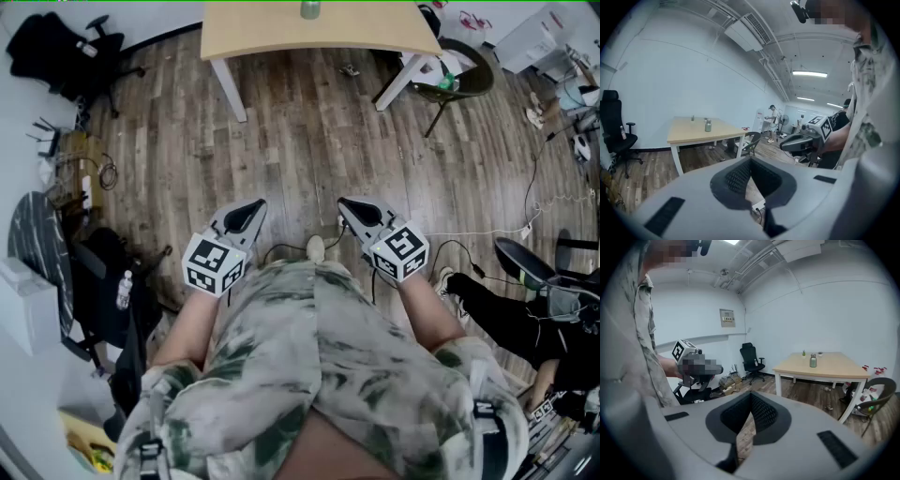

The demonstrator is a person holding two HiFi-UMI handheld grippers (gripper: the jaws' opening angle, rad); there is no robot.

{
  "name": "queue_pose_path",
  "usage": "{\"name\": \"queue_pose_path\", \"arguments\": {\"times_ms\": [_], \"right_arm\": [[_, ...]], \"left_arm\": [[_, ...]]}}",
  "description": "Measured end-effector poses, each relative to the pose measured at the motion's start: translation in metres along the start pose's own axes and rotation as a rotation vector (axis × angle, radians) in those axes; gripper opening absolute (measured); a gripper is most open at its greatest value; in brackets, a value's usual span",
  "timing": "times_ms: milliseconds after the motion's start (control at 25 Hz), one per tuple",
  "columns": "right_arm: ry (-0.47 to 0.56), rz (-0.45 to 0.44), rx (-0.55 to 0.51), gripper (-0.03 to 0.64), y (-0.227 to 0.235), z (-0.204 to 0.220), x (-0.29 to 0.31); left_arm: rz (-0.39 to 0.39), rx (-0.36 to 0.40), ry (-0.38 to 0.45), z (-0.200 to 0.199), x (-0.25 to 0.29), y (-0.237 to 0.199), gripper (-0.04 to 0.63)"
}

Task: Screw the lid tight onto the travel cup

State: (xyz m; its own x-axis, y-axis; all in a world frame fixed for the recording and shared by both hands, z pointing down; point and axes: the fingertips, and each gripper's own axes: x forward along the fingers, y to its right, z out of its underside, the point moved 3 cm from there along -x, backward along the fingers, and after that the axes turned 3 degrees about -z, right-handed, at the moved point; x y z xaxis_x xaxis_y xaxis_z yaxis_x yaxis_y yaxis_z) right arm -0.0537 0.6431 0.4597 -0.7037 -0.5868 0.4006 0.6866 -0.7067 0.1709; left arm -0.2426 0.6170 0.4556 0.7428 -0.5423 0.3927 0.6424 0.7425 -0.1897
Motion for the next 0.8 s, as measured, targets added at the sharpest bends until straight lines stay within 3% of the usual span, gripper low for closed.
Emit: {"name": "queue_pose_path", "arguments": {"times_ms": [800], "right_arm": [[0.02,-0.073,-0.014,0.021,0.096,0.008,-0.025]], "left_arm": [[-0.042,0.008,-0.052,-0.018,0.093,0.029,0.025]]}}
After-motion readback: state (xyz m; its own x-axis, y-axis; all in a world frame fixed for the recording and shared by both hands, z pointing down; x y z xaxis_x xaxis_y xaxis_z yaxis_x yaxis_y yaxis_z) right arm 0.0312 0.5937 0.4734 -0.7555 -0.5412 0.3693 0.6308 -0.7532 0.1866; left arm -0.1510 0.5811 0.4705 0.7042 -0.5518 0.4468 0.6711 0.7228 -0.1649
